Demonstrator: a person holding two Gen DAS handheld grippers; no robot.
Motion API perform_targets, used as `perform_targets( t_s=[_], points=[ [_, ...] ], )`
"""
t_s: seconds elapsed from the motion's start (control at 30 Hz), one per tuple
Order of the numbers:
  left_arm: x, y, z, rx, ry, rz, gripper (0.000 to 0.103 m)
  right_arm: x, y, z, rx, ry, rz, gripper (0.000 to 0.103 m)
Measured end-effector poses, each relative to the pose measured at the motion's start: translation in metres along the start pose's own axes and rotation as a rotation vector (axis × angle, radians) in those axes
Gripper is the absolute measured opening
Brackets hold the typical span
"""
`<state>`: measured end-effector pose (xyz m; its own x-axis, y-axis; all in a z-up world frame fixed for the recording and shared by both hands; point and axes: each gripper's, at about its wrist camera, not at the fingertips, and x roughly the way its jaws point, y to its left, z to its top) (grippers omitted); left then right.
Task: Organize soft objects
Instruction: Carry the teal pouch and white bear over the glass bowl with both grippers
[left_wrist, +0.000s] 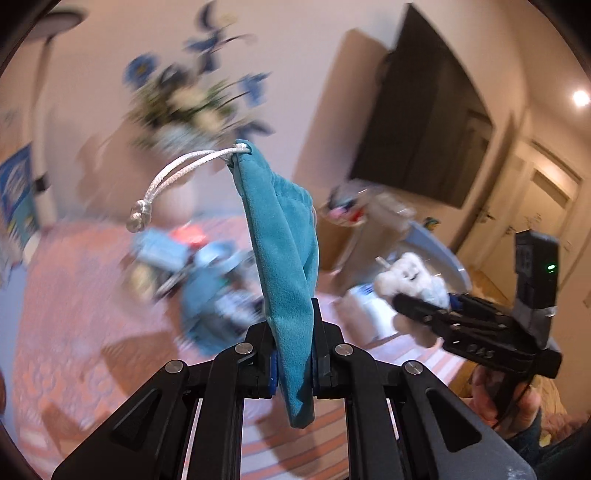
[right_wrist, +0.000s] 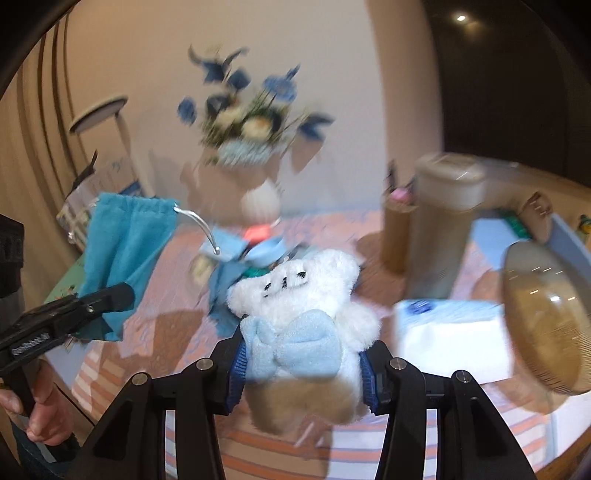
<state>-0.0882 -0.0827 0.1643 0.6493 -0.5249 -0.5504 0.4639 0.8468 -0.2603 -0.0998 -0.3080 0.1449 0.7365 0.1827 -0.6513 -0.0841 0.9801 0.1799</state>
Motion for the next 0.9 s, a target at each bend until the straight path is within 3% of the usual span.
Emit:
perform_targets(
  t_s=[0.27,0.47,0.63,0.77,0.9],
  points=[
    [0.053,-0.091,0.044,0.126,0.004,-0.143,0.009,-0.049,-0.088,0.011,0.132,-0.099,-0.154,0.048],
    [0.112,-0.161,0.063,0.181,0.092,-0.273,0.009,-0.075,-0.164,0.012,0.276,-0.139,-0.264,0.048],
    [0.157,-0.216,0.058,0.238,0.170,-0.343,0.009,-0.077,-0.222,0.001,0.397,-0.120,-0.346,0.048],
    [0.199,-0.245,0.050,0.236,0.280,-0.421,0.009,-0.066,-0.261,-0.013,0.493,-0.076,-0.366,0.049],
    [0.232,-0.265,0.037,0.261,0.335,-0.401,0.009,-0.050,-0.283,-0.033,0.582,-0.028,-0.379,0.049]
  ],
)
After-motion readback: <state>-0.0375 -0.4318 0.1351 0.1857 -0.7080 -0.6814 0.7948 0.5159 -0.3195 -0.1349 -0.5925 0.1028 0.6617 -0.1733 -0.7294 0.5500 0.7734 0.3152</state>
